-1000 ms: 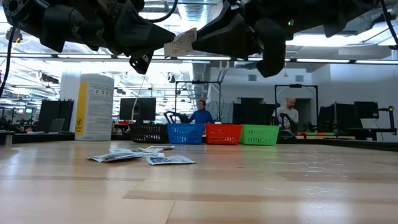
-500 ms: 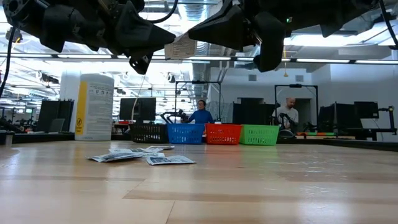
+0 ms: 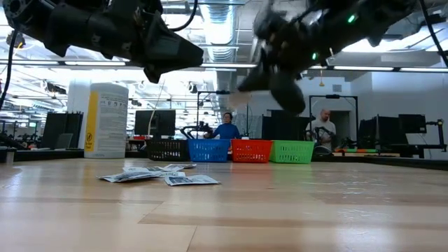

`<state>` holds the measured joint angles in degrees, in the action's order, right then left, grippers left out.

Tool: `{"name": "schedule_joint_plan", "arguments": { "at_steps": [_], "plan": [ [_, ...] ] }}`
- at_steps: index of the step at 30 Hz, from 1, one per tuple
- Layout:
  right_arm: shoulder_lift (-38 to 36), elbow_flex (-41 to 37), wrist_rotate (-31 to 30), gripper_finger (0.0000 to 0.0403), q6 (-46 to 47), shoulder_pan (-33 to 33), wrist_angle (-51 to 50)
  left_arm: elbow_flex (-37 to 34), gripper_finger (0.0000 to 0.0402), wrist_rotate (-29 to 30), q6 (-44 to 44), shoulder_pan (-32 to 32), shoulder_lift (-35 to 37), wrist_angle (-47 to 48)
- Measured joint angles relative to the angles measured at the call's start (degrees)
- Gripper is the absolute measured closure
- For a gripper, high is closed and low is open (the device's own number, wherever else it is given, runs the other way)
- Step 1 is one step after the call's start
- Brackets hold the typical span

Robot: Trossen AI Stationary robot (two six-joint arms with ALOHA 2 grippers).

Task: Pick & Place First Aid Supplies
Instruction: Put the blue alcohol pad into the green bin

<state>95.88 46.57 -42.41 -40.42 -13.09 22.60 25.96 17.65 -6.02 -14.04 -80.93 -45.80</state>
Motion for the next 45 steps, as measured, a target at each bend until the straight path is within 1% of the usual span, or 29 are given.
{"name": "schedule_joint_plan", "arguments": {
  "at_steps": [3,5,8,11,16,22,25,28,31,36,40,43,45],
  "plan": [
    [0.0,0.0,-8.0,0.0403,3.0,3.2,-5.3,0.0,0.0284,-0.1,-0.3,-0.3,0.0,0.6],
    [0.0,0.0,-10.1,0.0403,5.6,6.1,-8.8,0.0,0.0281,0.0,-0.6,-0.8,0.0,0.8],
    [0.0,0.0,-10.5,0.0403,9.7,10.9,-13.0,-0.6,0.028,-0.1,-1.8,-1.8,0.0,0.8],
    [0.0,0.0,-10.6,0.0403,12.6,15.7,-14.8,-1.3,0.0282,-0.1,-3.8,-2.6,0.0,0.8],
    [0.0,0.0,-13.7,0.0403,12.9,21.9,-14.8,-3.0,0.0284,-0.1,-7.1,-3.7,0.0,0.8],
    [0.0,0.0,-13.6,0.0403,13.1,27.3,-14.9,-3.7,0.0284,-0.1,-8.4,-4.3,0.0,0.8],
    [0.0,0.0,-13.5,0.0402,14.5,28.4,-14.8,-3.8,0.0284,-0.1,-8.4,-4.3,0.0,0.8],
    [0.0,0.0,-13.4,0.0391,17.4,29.1,-14.7,-3.8,0.0284,-0.1,-8.1,-4.3,0.0,0.8],
    [0.0,0.0,-13.4,0.0368,18.6,29.6,-14.9,-3.8,0.0284,-0.1,-8.0,-4.3,0.0,0.8],
    [0.0,0.0,-13.4,0.0312,19.5,29.9,-14.9,-3.8,0.0284,-0.1,-8.0,-4.3,0.0,0.8],
    [0.0,0.0,-13.6,0.0273,20.7,28.7,-16.4,-3.8,0.0284,-0.1,-8.0,-4.3,0.0,0.8],
    [0.0,0.0,-13.0,0.0262,24.6,27.1,-16.1,-3.8,0.0284,0.2,-8.0,-4.3,0.0,2.3],
    [-0.4,0.0,-12.6,0.0262,25.9,25.6,-16.2,-3.8,0.0284,1.9,-8.3,-4.3,0.0,4.8]
  ]
}}
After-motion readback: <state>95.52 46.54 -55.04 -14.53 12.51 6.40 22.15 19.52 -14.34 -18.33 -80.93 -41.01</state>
